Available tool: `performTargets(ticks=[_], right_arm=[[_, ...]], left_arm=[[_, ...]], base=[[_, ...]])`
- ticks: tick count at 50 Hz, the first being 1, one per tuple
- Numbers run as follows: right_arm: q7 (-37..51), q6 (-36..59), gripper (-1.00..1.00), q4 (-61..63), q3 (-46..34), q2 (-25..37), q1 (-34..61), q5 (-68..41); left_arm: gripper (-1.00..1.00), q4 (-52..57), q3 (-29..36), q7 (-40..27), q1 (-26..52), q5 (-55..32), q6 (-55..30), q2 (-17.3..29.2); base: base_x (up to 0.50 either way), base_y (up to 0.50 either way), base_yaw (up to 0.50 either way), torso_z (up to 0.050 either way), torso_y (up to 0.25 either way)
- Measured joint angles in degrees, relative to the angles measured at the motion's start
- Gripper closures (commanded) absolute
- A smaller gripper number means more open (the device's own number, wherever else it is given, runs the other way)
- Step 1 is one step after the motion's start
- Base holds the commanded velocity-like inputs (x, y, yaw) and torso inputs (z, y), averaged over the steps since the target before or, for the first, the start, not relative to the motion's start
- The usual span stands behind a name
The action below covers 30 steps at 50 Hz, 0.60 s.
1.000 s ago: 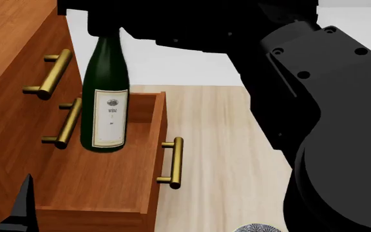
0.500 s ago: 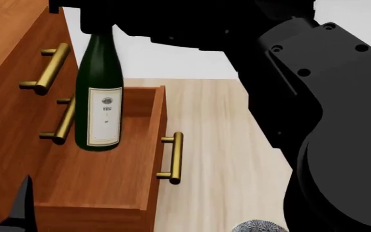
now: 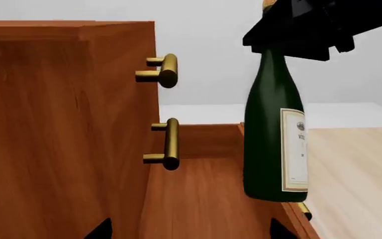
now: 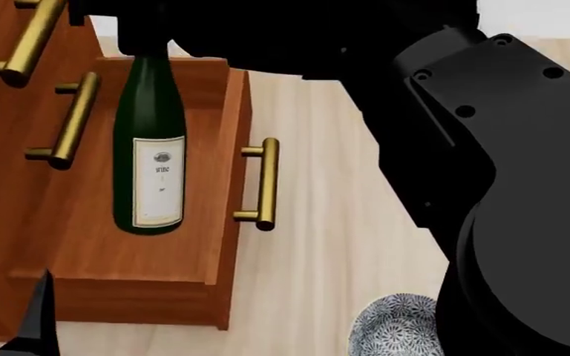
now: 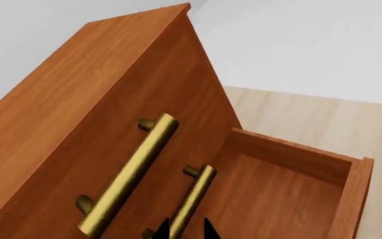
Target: Put the wine bottle in the bottom drawer of the cabinet.
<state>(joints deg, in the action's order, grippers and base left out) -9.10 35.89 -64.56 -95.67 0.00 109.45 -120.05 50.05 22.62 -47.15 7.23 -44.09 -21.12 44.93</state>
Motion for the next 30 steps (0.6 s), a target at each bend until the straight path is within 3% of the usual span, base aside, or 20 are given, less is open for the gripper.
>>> performTargets(ticks=[30], right_arm=[[0.0, 0.1, 1.00, 1.6, 2.9, 0.2, 0.8, 1.3]], left_arm=[[-1.00, -0.2, 0.6, 0.0, -0.1, 0.6, 0.2, 0.1]], base=[[0.00, 0.00, 0.00, 0.000, -0.206]])
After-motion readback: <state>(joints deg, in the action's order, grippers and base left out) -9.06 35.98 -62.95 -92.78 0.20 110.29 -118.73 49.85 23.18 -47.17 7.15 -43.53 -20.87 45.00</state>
